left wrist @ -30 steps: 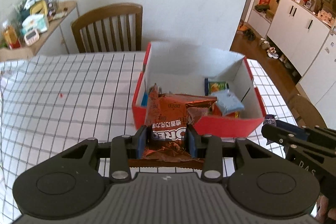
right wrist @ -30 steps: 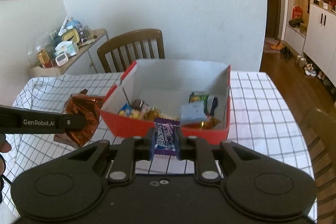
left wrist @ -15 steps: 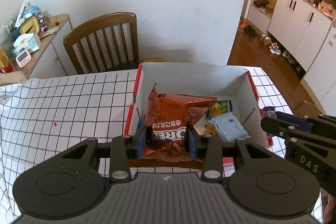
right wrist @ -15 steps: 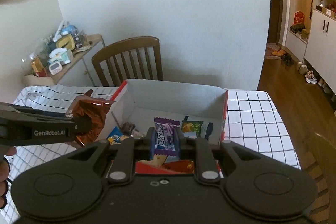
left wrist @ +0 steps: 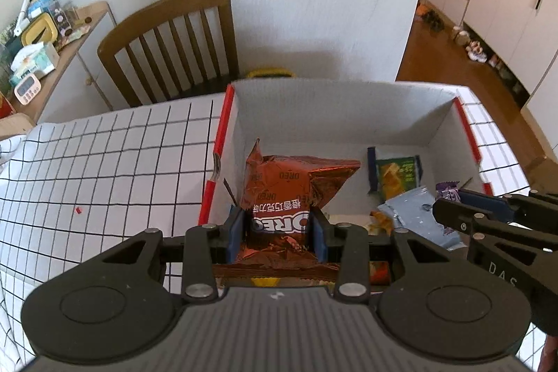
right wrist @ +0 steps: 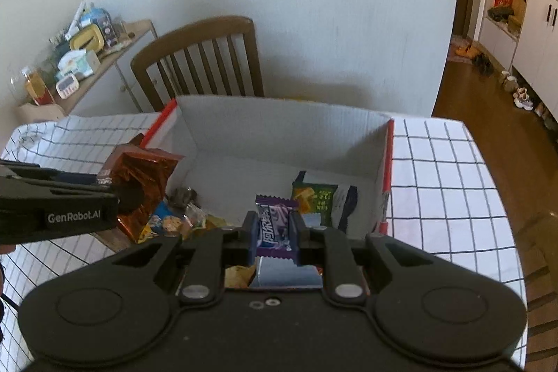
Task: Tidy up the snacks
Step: 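Carry the Oreo bag and purple bar into the red box with both grippers, then open both grippers to release the Oreo bag and purple bar in the box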
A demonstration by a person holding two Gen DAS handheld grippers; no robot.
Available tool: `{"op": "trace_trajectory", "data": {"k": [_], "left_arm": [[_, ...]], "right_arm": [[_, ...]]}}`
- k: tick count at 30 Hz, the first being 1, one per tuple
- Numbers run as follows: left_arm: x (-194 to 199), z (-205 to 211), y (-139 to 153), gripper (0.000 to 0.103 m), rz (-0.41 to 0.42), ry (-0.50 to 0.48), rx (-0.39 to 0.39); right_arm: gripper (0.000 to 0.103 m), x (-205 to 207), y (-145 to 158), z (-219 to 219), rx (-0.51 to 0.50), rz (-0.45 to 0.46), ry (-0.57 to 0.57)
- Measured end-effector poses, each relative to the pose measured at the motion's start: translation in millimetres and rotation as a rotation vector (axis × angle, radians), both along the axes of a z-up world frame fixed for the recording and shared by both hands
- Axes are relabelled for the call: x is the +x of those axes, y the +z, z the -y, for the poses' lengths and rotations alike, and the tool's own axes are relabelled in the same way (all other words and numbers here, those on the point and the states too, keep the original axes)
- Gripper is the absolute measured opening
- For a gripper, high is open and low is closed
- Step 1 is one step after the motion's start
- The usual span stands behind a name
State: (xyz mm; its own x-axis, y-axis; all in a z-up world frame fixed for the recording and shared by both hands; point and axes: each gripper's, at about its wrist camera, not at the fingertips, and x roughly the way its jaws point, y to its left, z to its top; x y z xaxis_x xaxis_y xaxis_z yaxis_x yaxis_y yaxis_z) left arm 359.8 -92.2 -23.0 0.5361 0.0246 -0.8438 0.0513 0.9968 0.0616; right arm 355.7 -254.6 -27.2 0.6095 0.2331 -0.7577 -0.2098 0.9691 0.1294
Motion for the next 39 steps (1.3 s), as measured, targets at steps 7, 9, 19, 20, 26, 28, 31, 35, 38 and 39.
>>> {"op": "trace_trajectory", "data": {"k": [7, 9, 19, 20, 26, 28, 31, 35, 38, 39], "left_arm": [[13, 3, -24, 0.039, -0.059, -0.003, 0.016], [15, 4, -30, 0.039, -0.074, -0.005, 0.023], [18, 8, -46, 0.039, -0.106, -0.024, 0.046], [17, 7, -46, 0.039, -0.106, -0.026, 0.046], [18, 6, -44, 0.047, -0.109, -0.02, 0.03], [16, 4, -41, 0.054, -0.1, -0.016, 0.017], [11, 3, -36, 0.056, -0.085, -0.017, 0.012], [3, 1, -27, 0.057, -0.065, -0.015, -0.002], [-4, -1, -18, 0.057, -0.041, -0.015, -0.008], [-7, -1, -15, 0.057, -0.032, -0.017, -0.01]], "right_arm": [[0.017, 8, -16, -8, -0.031, -0.059, 0.013], [0.017, 9, -21, -9, -0.034, -0.073, 0.01], [0.017, 9, -28, -10, -0.05, -0.091, 0.014], [0.017, 9, -28, -10, -0.052, -0.09, 0.014], [0.018, 7, -28, -11, -0.062, -0.089, 0.021], [0.018, 7, -28, -11, -0.06, -0.087, 0.022], [0.02, 5, -25, -11, -0.067, -0.079, 0.026], [0.024, 0, -19, -9, -0.061, -0.066, 0.03], [0.025, -5, -13, -7, -0.053, -0.05, 0.038], [0.026, -8, -10, -7, -0.055, -0.041, 0.04]]}}
